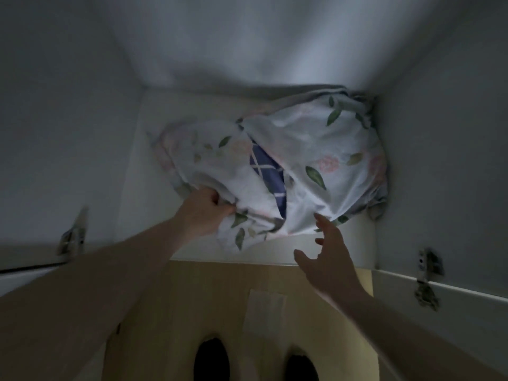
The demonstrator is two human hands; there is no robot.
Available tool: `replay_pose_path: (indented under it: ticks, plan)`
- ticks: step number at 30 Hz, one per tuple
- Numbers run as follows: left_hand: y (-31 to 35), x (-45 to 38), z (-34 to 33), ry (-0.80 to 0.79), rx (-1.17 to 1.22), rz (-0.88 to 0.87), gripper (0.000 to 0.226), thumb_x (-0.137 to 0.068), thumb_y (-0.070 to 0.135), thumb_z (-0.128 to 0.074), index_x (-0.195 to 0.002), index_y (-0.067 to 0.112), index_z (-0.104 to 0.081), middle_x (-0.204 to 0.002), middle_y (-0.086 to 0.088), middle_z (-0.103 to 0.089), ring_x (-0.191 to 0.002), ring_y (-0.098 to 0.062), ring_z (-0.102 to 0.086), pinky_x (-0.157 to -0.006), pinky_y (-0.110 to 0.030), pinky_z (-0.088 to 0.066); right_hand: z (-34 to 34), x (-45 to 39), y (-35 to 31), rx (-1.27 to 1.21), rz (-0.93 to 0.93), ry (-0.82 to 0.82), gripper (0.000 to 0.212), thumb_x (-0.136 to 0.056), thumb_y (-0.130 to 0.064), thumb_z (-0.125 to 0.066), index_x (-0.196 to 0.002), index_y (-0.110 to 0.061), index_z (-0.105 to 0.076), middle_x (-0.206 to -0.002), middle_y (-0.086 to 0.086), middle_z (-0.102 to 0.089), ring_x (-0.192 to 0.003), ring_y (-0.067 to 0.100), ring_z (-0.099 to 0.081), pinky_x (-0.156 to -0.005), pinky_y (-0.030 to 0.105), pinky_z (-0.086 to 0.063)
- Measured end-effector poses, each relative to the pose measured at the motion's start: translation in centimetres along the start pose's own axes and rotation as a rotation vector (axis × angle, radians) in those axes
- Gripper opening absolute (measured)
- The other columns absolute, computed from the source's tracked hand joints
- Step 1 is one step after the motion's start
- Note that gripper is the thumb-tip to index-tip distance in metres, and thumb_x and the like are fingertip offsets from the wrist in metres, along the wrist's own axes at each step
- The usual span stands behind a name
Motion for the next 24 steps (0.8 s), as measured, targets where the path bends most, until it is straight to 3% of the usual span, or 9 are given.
replay_pose_path:
  ticks: [4,7,11,13,15,17,19,22,24]
  plan:
    - [5.2,8.2,0.8,0.04,-0.067,-0.11,0.053,-0.093,0.048,-0.063,-0.052,0.019,-0.046,-0.047,0.004,-0.046,-0.044,-0.011,-0.047,-0.046,-0.026,-0.031,2.6,4.3,-4.3,-0.001,0.215,-0.07,0.096,-0.069,-0.044,-0.078,-0.153,-0.036,-0.032,-0.148,-0.011,-0.039,-0.13,0.01,-0.046,-0.102,0.031,-0.048]
    - [8.9,13.8,1.1,0.076,-0.01,-0.149,0.054,-0.095,0.051,-0.057,-0.052,0.018,-0.048,-0.047,0.004,-0.049,-0.046,-0.012,-0.051,-0.05,-0.034,-0.043,3.7,7.8,-6.8,0.123,0.415,-0.131,0.103,-0.074,-0.044,-0.08,-0.159,-0.035,-0.023,-0.163,-0.014,-0.026,-0.144,0.006,-0.03,-0.11,0.027,-0.041]
    - [14.6,21.7,2.8,0.133,0.012,-0.177,0.056,-0.093,0.061,-0.043,-0.061,0.017,-0.058,-0.056,0.001,-0.059,-0.053,-0.013,-0.058,-0.061,-0.043,-0.053,7.1,12.1,-9.6,0.22,0.517,-0.128,0.103,-0.075,-0.057,-0.075,-0.161,-0.027,-0.025,-0.162,-0.016,-0.023,-0.145,0.0,-0.02,-0.114,0.016,-0.024]
    - [16.8,24.9,3.9,0.151,0.044,-0.2,0.058,-0.092,0.061,-0.042,-0.061,0.015,-0.058,-0.056,-0.002,-0.059,-0.053,-0.015,-0.058,-0.059,-0.041,-0.051,9.3,13.5,-10.8,0.223,0.535,-0.086,0.087,-0.081,-0.046,-0.076,-0.156,-0.03,-0.034,-0.152,-0.019,-0.035,-0.139,-0.001,-0.029,-0.108,0.01,-0.026]
    - [18.6,28.2,5.1,0.139,0.083,-0.209,0.055,-0.096,0.059,-0.047,-0.063,0.017,-0.06,-0.057,-0.002,-0.061,-0.054,-0.014,-0.06,-0.056,-0.038,-0.049,11.8,15.0,-12.5,0.202,0.594,-0.064,0.059,-0.087,-0.038,-0.067,-0.143,-0.036,-0.048,-0.137,-0.016,-0.055,-0.124,0.007,-0.051,-0.092,0.009,-0.038]
    - [20.3,31.5,6.4,0.133,0.122,-0.229,0.055,-0.097,0.059,-0.049,-0.064,0.017,-0.063,-0.059,0.0,-0.062,-0.053,-0.009,-0.057,-0.054,-0.033,-0.045,13.8,16.2,-13.7,0.12,0.619,-0.089,0.041,-0.087,-0.033,-0.064,-0.128,-0.032,-0.059,-0.121,-0.01,-0.068,-0.108,0.014,-0.065,-0.081,0.018,-0.05]
    - [21.1,34.2,8.2,0.187,0.159,-0.268,0.05,-0.097,0.057,-0.052,-0.066,0.019,-0.064,-0.061,0.006,-0.061,-0.055,-0.005,-0.055,-0.055,-0.03,-0.042,15.3,16.7,-14.0,0.059,0.609,-0.099,0.04,-0.086,-0.028,-0.067,-0.126,-0.022,-0.066,-0.118,-0.005,-0.073,-0.106,0.016,-0.07,-0.084,0.03,-0.057]
    - [18.8,39.0,12.5,0.416,0.208,-0.269,0.031,-0.087,0.057,-0.058,-0.089,0.03,-0.072,-0.093,0.018,-0.068,-0.08,-0.002,-0.063,-0.074,-0.03,-0.053,17.1,19.0,-14.6,0.025,0.617,-0.097,0.042,-0.086,-0.031,-0.065,-0.127,-0.02,-0.068,-0.116,-0.004,-0.075,-0.109,0.016,-0.071,-0.087,0.038,-0.059]
    - [16.0,42.8,14.5,0.528,0.084,-0.229,0.047,-0.073,0.055,-0.063,-0.116,0.035,-0.067,-0.121,0.017,-0.06,-0.104,-0.011,-0.061,-0.09,-0.035,-0.052,18.3,21.4,-15.9,-0.023,0.621,-0.097,0.037,-0.083,-0.032,-0.063,-0.119,-0.025,-0.07,-0.11,-0.009,-0.075,-0.105,0.012,-0.071,-0.084,0.04,-0.059]
Point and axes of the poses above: each hand's wrist, its own x-axis away from the middle knuckle, its own z-axis out of the back of the hand, y = z × x, the point moved 7 cm from there along -x, towards the middle knuckle
